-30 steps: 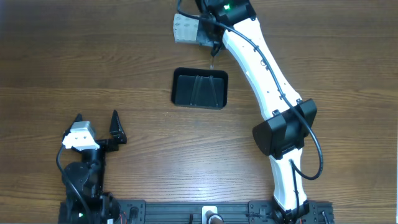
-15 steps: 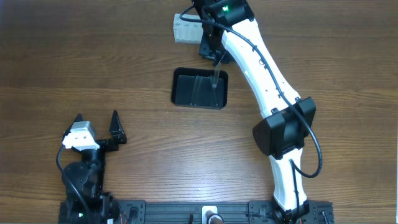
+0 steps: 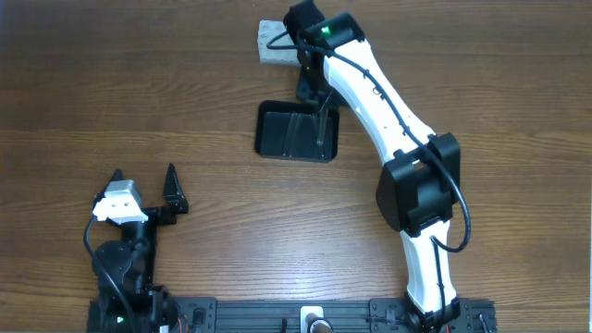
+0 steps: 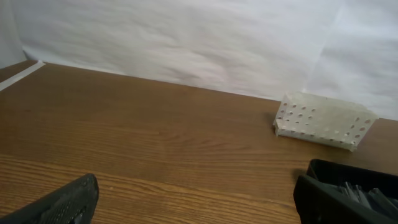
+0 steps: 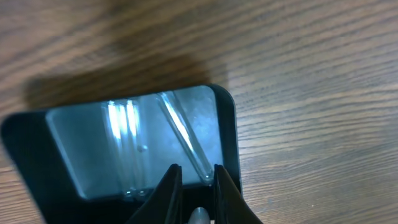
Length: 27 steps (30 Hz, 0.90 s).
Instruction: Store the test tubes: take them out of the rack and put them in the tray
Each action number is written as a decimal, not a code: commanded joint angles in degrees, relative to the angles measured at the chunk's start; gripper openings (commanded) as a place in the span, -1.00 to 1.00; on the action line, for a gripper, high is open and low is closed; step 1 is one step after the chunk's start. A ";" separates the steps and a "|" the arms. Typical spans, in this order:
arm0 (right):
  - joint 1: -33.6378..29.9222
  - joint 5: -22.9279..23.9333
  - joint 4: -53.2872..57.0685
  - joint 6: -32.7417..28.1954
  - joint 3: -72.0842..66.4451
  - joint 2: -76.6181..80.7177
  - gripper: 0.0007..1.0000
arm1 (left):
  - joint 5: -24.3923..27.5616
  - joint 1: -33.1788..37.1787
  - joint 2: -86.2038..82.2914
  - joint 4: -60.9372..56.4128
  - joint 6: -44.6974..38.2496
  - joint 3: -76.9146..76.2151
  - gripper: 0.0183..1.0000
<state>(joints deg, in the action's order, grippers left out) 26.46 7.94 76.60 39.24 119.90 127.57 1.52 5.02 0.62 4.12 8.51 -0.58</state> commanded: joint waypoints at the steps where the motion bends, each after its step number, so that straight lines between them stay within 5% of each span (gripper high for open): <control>1: -0.11 0.02 -1.20 0.96 -3.32 -0.79 -0.86 | -0.04 0.35 -0.46 0.26 -1.03 0.24 1.00; 27: 0.87 0.09 -6.80 0.85 -10.14 2.69 -0.79 | -0.04 0.35 -0.46 0.26 -1.05 0.24 1.00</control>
<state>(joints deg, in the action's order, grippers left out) 26.65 7.97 69.95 39.24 110.32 128.11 1.52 5.02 0.62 4.12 8.51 -0.58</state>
